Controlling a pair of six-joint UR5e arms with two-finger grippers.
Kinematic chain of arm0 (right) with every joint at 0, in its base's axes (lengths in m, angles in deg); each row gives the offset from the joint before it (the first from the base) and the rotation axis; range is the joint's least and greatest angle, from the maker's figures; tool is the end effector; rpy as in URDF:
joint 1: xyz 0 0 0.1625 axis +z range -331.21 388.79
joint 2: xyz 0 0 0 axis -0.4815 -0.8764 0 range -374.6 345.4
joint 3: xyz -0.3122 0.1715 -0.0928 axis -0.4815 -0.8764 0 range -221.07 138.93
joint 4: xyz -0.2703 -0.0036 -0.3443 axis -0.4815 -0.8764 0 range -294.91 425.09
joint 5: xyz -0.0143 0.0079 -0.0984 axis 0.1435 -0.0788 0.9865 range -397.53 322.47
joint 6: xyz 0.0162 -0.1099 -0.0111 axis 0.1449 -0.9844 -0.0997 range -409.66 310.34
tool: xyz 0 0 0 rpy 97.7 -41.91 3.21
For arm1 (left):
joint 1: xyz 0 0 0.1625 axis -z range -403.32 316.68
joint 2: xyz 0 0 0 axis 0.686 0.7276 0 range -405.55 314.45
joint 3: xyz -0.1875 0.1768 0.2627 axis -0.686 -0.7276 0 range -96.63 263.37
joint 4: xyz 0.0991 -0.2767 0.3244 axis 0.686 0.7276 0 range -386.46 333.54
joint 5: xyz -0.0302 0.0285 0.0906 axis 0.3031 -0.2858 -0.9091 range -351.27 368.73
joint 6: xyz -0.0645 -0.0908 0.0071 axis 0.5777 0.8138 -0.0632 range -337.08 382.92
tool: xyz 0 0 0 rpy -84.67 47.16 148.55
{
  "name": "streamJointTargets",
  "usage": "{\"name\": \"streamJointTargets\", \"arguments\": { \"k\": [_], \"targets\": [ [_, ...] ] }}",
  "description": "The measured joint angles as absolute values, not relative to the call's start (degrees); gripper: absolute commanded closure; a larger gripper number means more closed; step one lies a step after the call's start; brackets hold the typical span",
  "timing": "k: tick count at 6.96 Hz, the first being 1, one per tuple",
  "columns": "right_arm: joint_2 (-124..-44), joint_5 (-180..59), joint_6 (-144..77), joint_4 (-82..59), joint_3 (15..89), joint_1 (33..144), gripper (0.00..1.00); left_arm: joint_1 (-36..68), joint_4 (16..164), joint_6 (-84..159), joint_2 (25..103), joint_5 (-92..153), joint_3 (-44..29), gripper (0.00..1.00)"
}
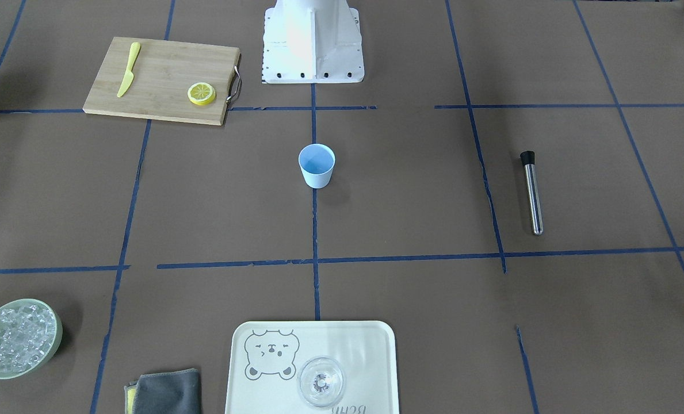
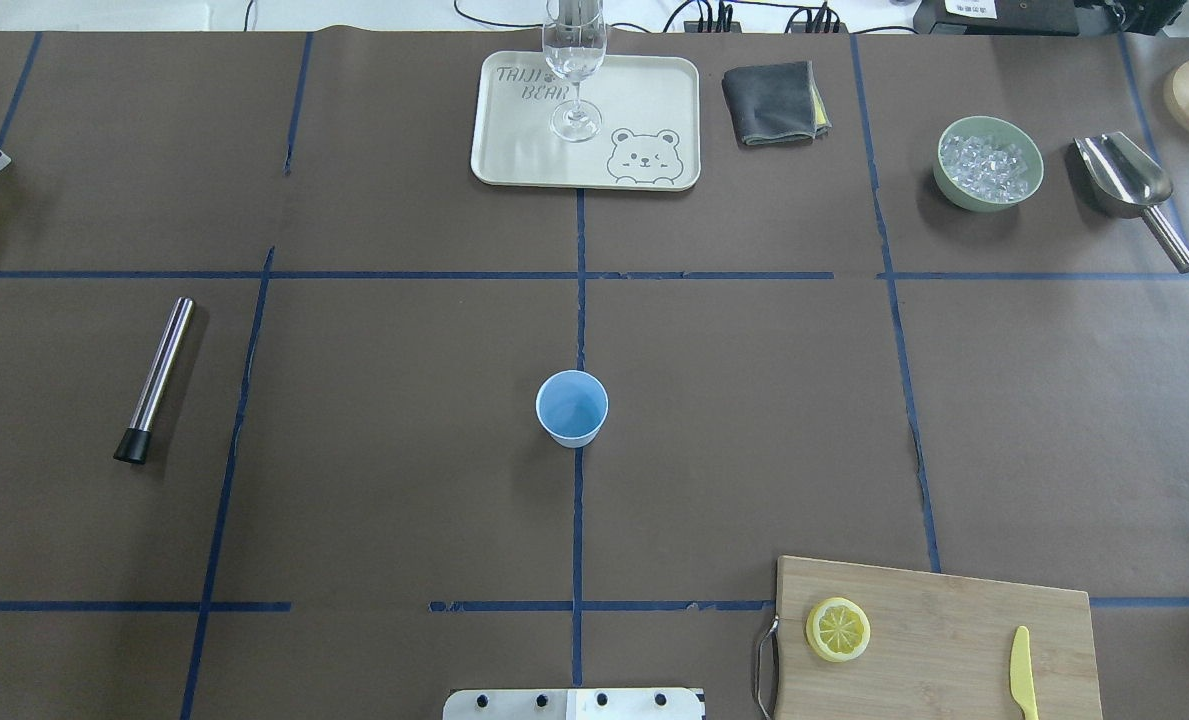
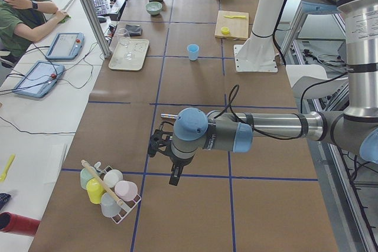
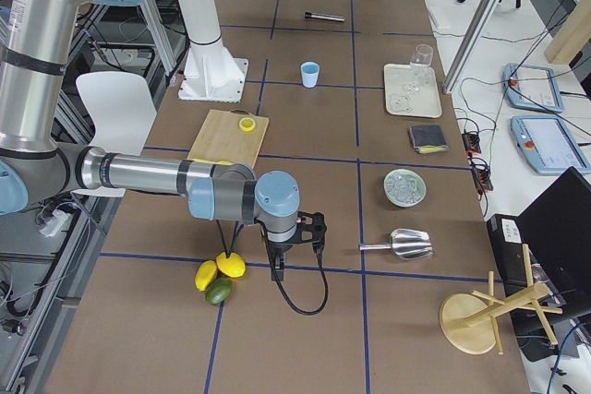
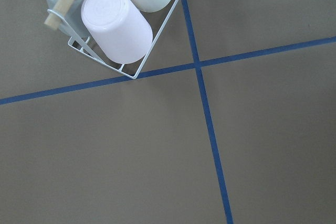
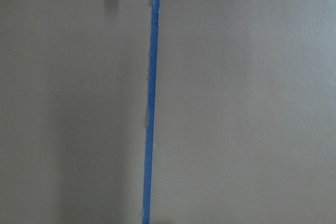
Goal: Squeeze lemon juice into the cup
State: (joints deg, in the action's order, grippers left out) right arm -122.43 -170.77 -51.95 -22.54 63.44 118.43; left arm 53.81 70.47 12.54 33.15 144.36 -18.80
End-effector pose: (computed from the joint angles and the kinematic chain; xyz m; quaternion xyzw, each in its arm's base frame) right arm 0.0543 -0.4022 0.6201 -0.0015 -0.3685 -0.0183 0.9294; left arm -0.1094 -0.4440 0.5808 0.1208 0.3728 0.0525 0.9185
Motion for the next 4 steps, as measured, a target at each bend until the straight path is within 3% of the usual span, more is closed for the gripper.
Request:
{"name": "streamJointTargets", "arguments": {
  "k": [4],
  "targets": [
    [-122.43,-170.75,-51.89,-22.54,63.44,118.43,0.00,52.41,72.84,11.27,32.94,140.80,-18.74,0.00]
  ]
}}
